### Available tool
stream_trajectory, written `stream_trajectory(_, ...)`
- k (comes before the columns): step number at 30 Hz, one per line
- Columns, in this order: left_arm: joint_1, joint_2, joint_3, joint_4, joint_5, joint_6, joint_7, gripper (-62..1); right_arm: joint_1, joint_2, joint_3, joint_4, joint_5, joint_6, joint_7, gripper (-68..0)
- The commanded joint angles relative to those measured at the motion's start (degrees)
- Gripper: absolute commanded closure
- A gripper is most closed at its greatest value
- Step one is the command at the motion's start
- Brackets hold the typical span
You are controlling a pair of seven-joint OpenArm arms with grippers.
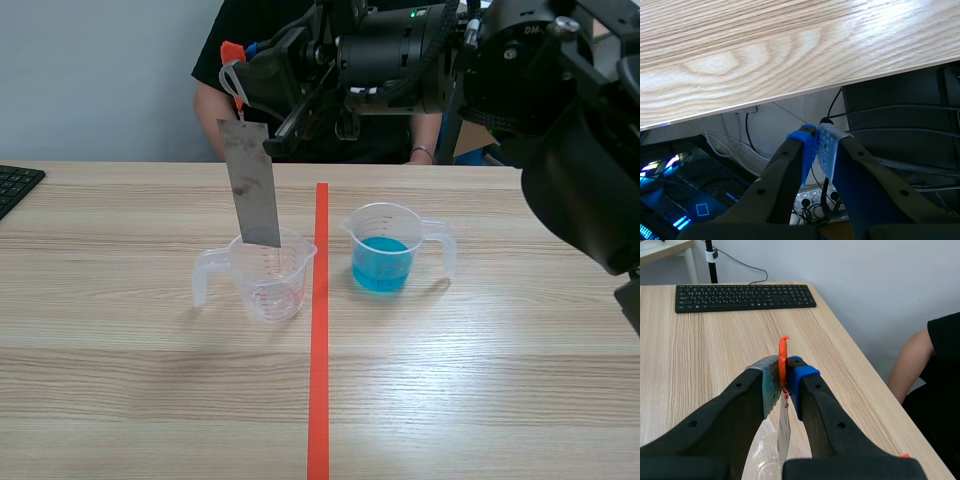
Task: Do the redox reaction experiment.
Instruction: 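Put the plate into the left beaker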
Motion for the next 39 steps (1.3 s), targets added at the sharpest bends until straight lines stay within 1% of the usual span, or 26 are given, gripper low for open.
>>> stream_trajectory(1,0.1,0.1,0.1,0.7,-0.4,-0.1,-0.4,-4.7,1.4,0.0,-0.2,0.1,0.8,0.3,1.2,-1.5)
stream_trajectory(8,0.1,0.1,0.1,0.7,-0.4,-0.1,-0.4,-4.6,1.4,0.0,-1.5,-2.2,0.8,0.3,1.6,-1.5)
stream_trajectory(12,0.1,0.1,0.1,0.7,-0.4,-0.1,-0.4,-4.7,1.4,0.0,-1.6,-3.6,-0.3,0.3,3.2,-1.6)
stream_trajectory(16,0.1,0.1,0.1,0.7,-0.4,-0.1,-0.4,-4.7,1.4,-0.7,-1.6,-6.2,-3.1,0.3,5.5,-1.5)
stream_trajectory(19,0.1,0.1,0.1,0.7,-0.4,-0.1,-0.4,-4.7,1.4,-1.6,-1.9,-8.9,-4.9,0.3,8.3,-1.5)
stream_trajectory(24,0.1,0.1,0.1,0.7,-0.4,0.0,-0.3,-4.7,1.5,-2.8,-2.9,-12.5,-10.2,0.3,12.4,-1.5)
stream_trajectory(25,0.1,0.1,0.1,0.7,-0.4,0.0,-0.3,-5.8,1.5,-2.9,-3.1,-13.3,-11.4,0.3,13.4,-1.5)
stream_trajectory(26,0.1,0.1,0.1,0.7,-0.4,0.0,-0.3,-8.4,1.5,-3.0,-3.5,-14.2,-12.7,0.3,14.8,-1.5)
stream_trajectory(28,0.1,0.1,0.1,0.7,-0.4,0.0,-0.4,-15.5,1.7,-3.3,-4.1,-16.1,-15.3,0.3,17.4,-1.5)
stream_trajectory(32,0.1,0.1,0.1,0.7,-0.4,-0.1,-0.4,-29.1,2.1,-4.3,-4.2,-19.3,-20.0,0.3,21.3,-1.5)
stream_trajectory(36,0.1,0.1,0.1,0.7,-0.4,0.0,-0.4,-42.9,2.6,-4.9,-4.2,-20.8,-23.0,0.3,22.9,-1.5)
stream_trajectory(39,0.1,0.1,0.1,0.7,-0.4,0.0,-0.4,-50.5,2.8,-5.0,-4.2,-20.9,-24.2,0.3,22.9,-1.5)
